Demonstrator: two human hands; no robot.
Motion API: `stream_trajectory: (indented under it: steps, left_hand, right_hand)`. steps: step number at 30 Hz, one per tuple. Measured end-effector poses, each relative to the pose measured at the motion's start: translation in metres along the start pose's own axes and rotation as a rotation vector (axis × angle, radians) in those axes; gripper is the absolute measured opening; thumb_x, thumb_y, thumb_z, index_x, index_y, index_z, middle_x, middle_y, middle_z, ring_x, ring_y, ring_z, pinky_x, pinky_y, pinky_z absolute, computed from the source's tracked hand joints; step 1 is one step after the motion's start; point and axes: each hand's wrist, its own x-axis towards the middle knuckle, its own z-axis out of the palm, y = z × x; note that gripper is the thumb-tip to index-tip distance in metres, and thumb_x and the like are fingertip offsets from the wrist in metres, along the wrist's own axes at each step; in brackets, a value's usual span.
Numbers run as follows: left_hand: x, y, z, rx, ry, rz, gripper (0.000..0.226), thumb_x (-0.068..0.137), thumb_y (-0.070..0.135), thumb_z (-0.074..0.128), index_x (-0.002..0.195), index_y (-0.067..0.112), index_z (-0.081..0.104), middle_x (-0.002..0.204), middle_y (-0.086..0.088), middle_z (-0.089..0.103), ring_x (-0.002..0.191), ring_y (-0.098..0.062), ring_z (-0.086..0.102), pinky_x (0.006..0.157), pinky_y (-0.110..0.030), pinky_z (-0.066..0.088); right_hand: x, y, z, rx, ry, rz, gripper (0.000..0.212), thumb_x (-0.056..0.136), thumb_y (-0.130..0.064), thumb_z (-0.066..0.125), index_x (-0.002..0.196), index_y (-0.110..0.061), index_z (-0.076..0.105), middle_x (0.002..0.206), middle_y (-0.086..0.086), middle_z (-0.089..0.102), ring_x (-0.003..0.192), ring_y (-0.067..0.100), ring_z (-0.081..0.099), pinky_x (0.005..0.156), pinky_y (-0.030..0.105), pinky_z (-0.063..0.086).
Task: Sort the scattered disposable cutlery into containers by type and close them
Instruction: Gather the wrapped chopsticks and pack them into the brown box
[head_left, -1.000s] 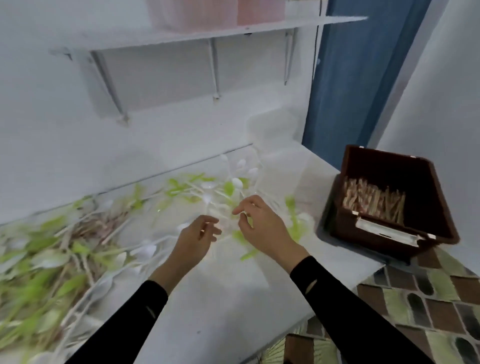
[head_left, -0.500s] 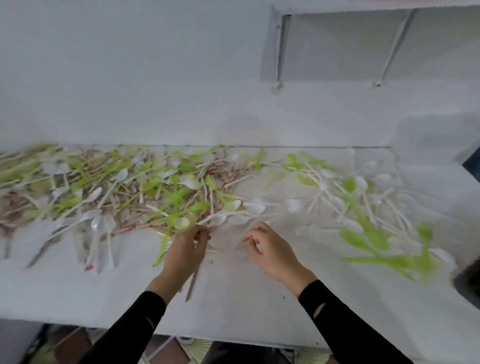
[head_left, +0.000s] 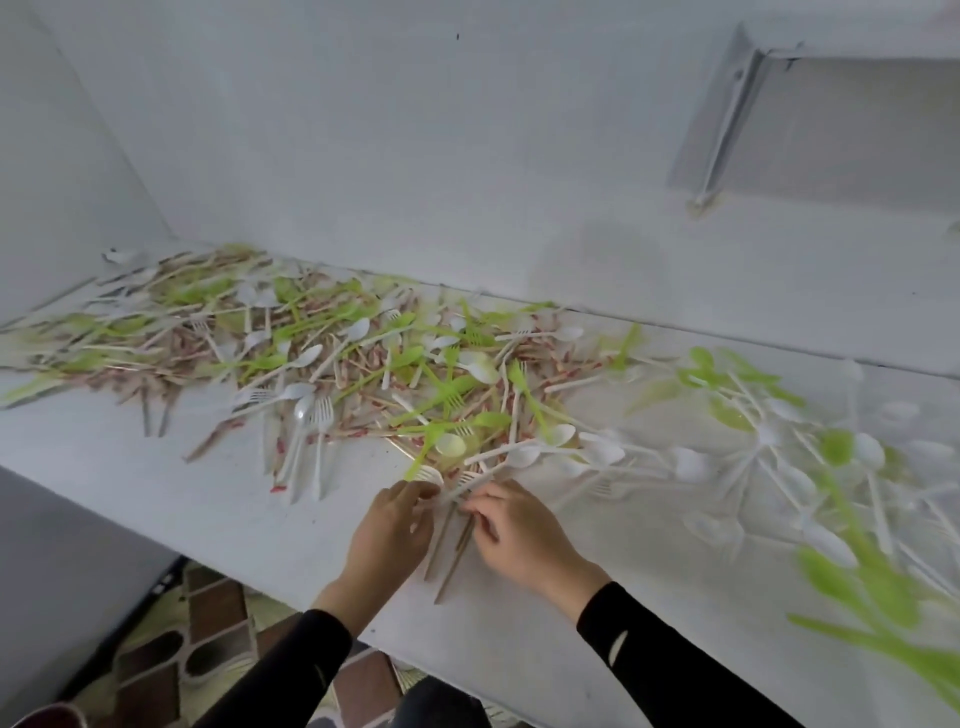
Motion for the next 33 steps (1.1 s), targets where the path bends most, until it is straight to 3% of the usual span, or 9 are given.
stream_trajectory:
  steps: [3, 6, 12, 16, 19, 22, 27, 30, 33]
  left_hand:
    - [0.003, -0.008, -0.002, 0.067, -0.011, 0.061, 0.032, 0.082, 0.025, 0.052, 0.108, 0.02, 0.069, 0.107, 0.005, 0.069, 0.094, -0.026, 0.064, 0.078, -0.036, 0.054]
    - [0.013, -0.019, -0.003, 0.088, -0.02, 0.099, 0.042, 0.082, 0.032, 0.044, 0.113, 0.018, 0.069, 0.118, 0.004, 0.067, 0.1, -0.026, 0.064, 0.086, -0.036, 0.053]
    - [0.033, -0.026, -0.004, 0.091, -0.183, 0.232, 0.058, 0.083, 0.031, 0.041, 0.138, 0.017, 0.053, 0.143, -0.002, 0.051, 0.115, -0.029, 0.057, 0.097, -0.038, 0.048]
    - [0.046, -0.028, 0.002, -0.026, -0.165, 0.206, 0.051, 0.084, 0.014, 0.057, 0.135, 0.014, 0.052, 0.139, -0.004, 0.047, 0.123, -0.027, 0.054, 0.098, -0.038, 0.051]
    - [0.056, -0.027, 0.004, 0.011, -0.235, 0.171, 0.048, 0.088, 0.023, 0.047, 0.133, 0.012, 0.055, 0.143, -0.007, 0.046, 0.128, -0.031, 0.049, 0.107, -0.042, 0.043]
    - [0.062, -0.031, 0.005, 0.104, -0.215, 0.244, 0.05, 0.087, 0.033, 0.036, 0.127, 0.019, 0.061, 0.137, -0.008, 0.054, 0.115, -0.037, 0.056, 0.095, -0.05, 0.05]
    - [0.077, -0.035, 0.012, 0.179, -0.124, 0.299, 0.039, 0.091, 0.042, 0.041, 0.123, 0.039, 0.062, 0.126, -0.001, 0.058, 0.101, -0.031, 0.058, 0.086, -0.044, 0.053]
    - [0.085, -0.041, 0.02, 0.169, -0.057, 0.367, 0.032, 0.092, 0.033, 0.043, 0.118, 0.039, 0.06, 0.116, 0.0, 0.054, 0.089, -0.03, 0.057, 0.078, -0.041, 0.056]
    - [0.088, -0.043, 0.025, 0.164, 0.027, 0.391, 0.031, 0.096, 0.035, 0.041, 0.116, 0.028, 0.064, 0.115, -0.002, 0.047, 0.091, -0.027, 0.048, 0.076, -0.042, 0.055]
  right_hand:
    - [0.006, 0.003, 0.011, -0.009, -0.042, -0.002, 0.037, 0.086, -0.014, 0.054, 0.119, -0.017, 0.069, 0.122, -0.002, 0.066, 0.116, 0.02, 0.057, 0.096, 0.03, 0.047]
    - [0.012, 0.009, 0.013, -0.073, -0.012, -0.023, 0.038, 0.084, -0.019, 0.052, 0.118, -0.019, 0.07, 0.12, -0.003, 0.066, 0.114, 0.022, 0.057, 0.1, 0.034, 0.047]
    - [0.014, 0.028, 0.0, -0.185, 0.063, 0.076, 0.038, 0.084, -0.035, 0.046, 0.11, -0.025, 0.072, 0.117, -0.009, 0.065, 0.111, 0.018, 0.055, 0.093, 0.039, 0.048]
    - [0.005, 0.047, -0.013, -0.261, 0.157, 0.188, 0.038, 0.081, -0.034, 0.045, 0.105, -0.025, 0.073, 0.114, -0.008, 0.065, 0.107, 0.018, 0.055, 0.091, 0.034, 0.046]
    - [0.005, 0.055, -0.019, -0.271, 0.261, 0.213, 0.031, 0.08, -0.025, 0.046, 0.093, -0.025, 0.074, 0.101, -0.007, 0.066, 0.098, 0.02, 0.057, 0.089, 0.028, 0.036]
    - [0.007, 0.05, -0.015, -0.26, 0.243, 0.058, 0.025, 0.079, -0.019, 0.049, 0.087, -0.025, 0.071, 0.098, -0.01, 0.062, 0.098, 0.017, 0.057, 0.089, 0.031, 0.037]
    - [0.006, 0.036, 0.003, -0.216, 0.039, -0.17, 0.032, 0.076, -0.013, 0.05, 0.098, -0.026, 0.07, 0.105, -0.007, 0.062, 0.101, 0.017, 0.055, 0.086, 0.03, 0.043]
    - [0.007, 0.03, 0.011, -0.259, -0.006, -0.275, 0.029, 0.082, -0.013, 0.052, 0.103, -0.023, 0.069, 0.108, -0.003, 0.062, 0.099, 0.018, 0.054, 0.082, 0.031, 0.044]
    - [0.01, 0.028, 0.013, -0.334, -0.05, -0.341, 0.037, 0.086, -0.014, 0.048, 0.116, -0.027, 0.065, 0.121, -0.006, 0.062, 0.11, 0.016, 0.055, 0.088, 0.027, 0.041]
